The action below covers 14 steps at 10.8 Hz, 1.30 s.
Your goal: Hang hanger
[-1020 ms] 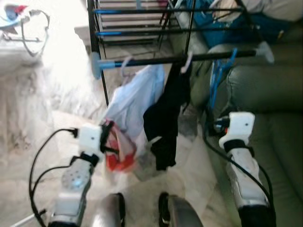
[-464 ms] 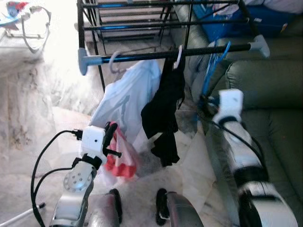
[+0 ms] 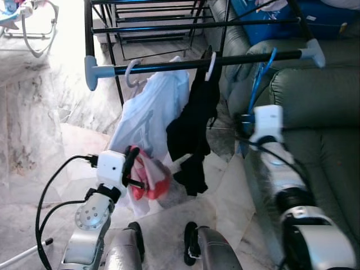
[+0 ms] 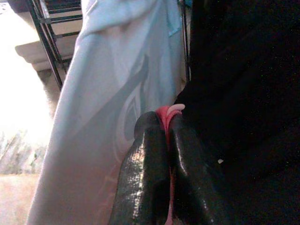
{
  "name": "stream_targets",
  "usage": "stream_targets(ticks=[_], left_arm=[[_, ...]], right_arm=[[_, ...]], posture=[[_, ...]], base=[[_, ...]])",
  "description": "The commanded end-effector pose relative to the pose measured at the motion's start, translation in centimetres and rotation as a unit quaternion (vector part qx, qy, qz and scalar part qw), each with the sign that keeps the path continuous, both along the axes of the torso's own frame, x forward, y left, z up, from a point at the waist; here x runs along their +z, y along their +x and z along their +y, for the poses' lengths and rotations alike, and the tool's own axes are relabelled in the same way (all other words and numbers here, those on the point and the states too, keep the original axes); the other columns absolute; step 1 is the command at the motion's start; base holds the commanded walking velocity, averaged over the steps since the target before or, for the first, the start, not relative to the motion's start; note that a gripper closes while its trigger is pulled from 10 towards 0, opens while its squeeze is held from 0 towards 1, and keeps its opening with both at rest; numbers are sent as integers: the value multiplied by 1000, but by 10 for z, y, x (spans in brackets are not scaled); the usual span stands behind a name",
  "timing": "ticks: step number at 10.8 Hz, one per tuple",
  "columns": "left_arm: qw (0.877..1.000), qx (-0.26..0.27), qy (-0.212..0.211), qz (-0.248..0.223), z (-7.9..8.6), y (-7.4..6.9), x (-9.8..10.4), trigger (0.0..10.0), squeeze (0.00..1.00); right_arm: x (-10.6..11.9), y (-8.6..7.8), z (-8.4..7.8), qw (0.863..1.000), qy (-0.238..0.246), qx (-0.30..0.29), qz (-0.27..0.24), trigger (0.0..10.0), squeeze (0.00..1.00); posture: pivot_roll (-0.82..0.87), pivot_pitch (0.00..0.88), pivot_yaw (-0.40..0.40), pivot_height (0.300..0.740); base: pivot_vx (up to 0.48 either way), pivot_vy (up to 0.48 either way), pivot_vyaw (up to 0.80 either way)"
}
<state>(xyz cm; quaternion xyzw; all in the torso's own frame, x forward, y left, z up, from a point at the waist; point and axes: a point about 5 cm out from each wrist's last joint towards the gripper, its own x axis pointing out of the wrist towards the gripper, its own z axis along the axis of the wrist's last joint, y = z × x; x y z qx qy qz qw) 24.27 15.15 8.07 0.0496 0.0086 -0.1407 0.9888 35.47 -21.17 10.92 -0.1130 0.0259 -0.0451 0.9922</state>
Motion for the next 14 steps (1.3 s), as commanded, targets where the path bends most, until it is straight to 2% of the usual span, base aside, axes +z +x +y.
stream_targets(ticks=[1,3,4,7,9,10,11,13,14], left_arm=[[1000,-10,6,2,-2,-1,1,10000,0],[1000,-9,5,4,-2,0,0,10000,0],[1000,-13,7,8,-5,1,-2,10000,0],[1000,-13,7,12,-6,2,-3,10000,0],[1000,-12,8,15,-6,2,-4,10000,0],[1000,-15,9,18,-8,2,-5,10000,0],[1000,-17,10,18,-10,2,-5,10000,0],[1000,-17,8,13,-10,4,-3,10000,0],[1000,-17,8,13,-10,4,-3,10000,0]], right_arm=[[0,-3,-12,1000,-1,-21,-5,10000,0],[2,-2,-20,1000,-2,-26,-6,10000,0],[6,2,-17,1000,9,-8,-6,10000,0],[6,14,-3,996,9,69,54,10000,0],[24,25,-3,993,-8,101,53,10000,0],[30,28,-5,994,2,97,55,1529,0],[30,28,-6,994,1,90,61,0,0],[29,29,-6,995,1,80,63,39,0],[29,30,-5,995,1,81,63,1176,0]], posture=[[40,257,-62,740],[37,255,-62,740],[31,254,-63,740],[38,247,-71,740],[40,243,-74,740],[36,242,-74,740],[36,242,-74,740],[37,245,-68,740],[37,245,-68,740]], base=[[0,0,0],[0,0,0],[0,0,0],[0,0,0],[0,0,0],[0,0,0],[0,0,0],[0,0,0],[0,0,0]])
